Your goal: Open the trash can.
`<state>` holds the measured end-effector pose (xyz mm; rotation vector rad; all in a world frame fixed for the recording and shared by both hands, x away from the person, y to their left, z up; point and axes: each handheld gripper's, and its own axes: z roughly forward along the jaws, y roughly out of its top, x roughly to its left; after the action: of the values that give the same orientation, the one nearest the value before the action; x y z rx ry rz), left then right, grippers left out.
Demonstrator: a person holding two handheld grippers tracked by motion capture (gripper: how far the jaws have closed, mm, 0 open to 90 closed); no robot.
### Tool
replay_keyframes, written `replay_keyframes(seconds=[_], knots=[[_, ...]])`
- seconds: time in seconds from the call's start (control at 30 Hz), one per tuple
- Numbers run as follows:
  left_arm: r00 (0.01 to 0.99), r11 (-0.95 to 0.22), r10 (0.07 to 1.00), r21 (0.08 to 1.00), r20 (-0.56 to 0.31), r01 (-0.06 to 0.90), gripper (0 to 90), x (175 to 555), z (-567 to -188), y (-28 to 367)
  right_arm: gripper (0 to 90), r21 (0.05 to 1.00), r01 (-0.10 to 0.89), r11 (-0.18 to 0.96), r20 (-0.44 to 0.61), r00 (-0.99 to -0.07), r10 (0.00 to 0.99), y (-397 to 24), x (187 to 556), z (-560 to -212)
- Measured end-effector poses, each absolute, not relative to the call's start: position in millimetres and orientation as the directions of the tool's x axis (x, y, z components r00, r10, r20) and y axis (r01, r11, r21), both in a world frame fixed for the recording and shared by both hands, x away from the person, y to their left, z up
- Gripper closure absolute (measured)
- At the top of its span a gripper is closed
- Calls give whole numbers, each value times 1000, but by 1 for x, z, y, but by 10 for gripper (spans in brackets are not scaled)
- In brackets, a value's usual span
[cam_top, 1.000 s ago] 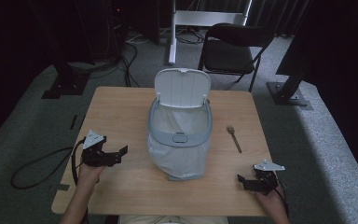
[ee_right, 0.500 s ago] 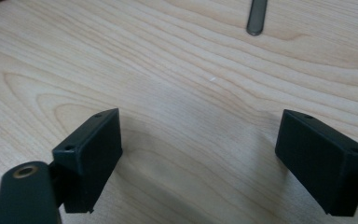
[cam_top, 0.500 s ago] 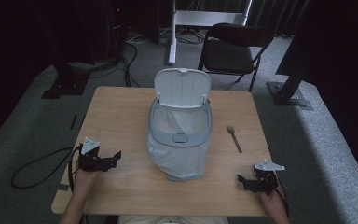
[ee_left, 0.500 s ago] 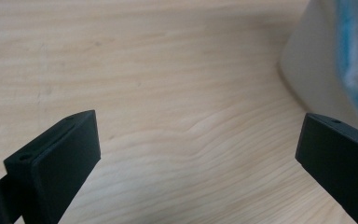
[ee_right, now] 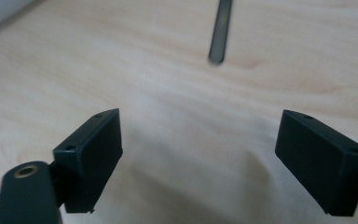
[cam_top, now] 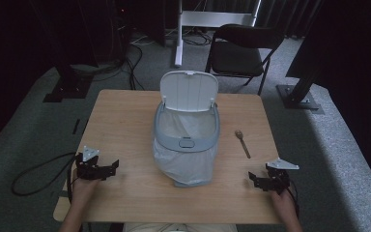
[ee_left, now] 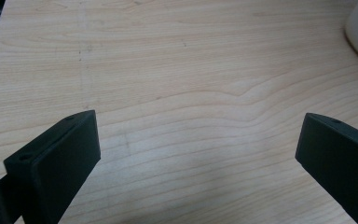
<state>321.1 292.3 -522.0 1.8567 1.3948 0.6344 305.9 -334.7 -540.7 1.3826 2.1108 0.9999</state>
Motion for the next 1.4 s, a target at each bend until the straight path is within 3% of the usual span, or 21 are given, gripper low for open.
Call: replay_keyframes(seconds=[0.23,0.63,1.03,1.4], knots=[[269,-169,963,764,-7,622,0,324,-529,295,128,744,638,199,48,-348,936,-334,326,-531],[238,-176,971,719,16,672,0,329,-542,299,109,738,635,229,72,-411,909,-311,359,-523],[221,-171,975,681,13,712,0,335,-546,299,108,730,660,180,100,-364,926,-303,389,-530],[220,-169,975,680,12,713,0,336,-546,299,108,704,678,212,69,-363,929,-304,405,-537]])
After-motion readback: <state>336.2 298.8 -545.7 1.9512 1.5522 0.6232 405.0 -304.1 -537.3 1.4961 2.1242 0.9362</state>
